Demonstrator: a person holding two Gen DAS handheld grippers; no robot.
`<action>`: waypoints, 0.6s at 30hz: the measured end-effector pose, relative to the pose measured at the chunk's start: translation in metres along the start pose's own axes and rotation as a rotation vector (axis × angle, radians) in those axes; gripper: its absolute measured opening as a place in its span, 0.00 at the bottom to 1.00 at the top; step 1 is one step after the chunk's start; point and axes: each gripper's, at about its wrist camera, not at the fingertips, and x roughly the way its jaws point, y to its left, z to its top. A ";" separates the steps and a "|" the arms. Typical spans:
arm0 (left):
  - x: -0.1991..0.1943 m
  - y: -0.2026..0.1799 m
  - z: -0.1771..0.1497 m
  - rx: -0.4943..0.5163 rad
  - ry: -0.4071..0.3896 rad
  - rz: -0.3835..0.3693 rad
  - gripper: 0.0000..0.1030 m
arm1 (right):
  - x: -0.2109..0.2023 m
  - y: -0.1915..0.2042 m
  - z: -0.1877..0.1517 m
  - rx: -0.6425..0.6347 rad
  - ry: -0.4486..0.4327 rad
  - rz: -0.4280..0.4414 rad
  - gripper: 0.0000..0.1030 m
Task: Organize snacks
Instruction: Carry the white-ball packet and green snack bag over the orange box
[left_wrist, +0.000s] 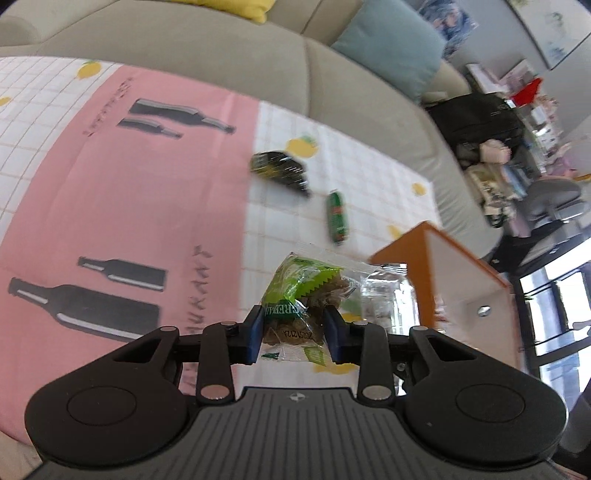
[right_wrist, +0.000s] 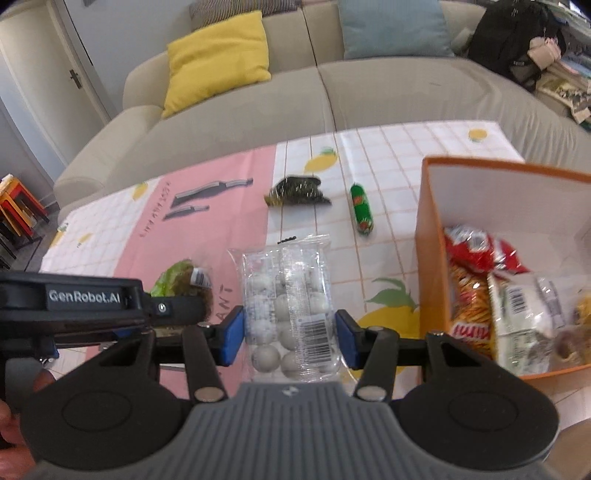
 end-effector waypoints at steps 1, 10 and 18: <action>-0.002 -0.005 0.001 0.003 -0.004 -0.014 0.37 | -0.006 -0.002 0.002 -0.001 -0.011 -0.005 0.49; -0.004 -0.070 0.012 0.117 0.002 -0.124 0.37 | -0.056 -0.047 0.032 0.012 -0.076 -0.045 0.49; 0.017 -0.136 0.012 0.244 0.044 -0.190 0.36 | -0.084 -0.106 0.055 0.011 -0.083 -0.130 0.49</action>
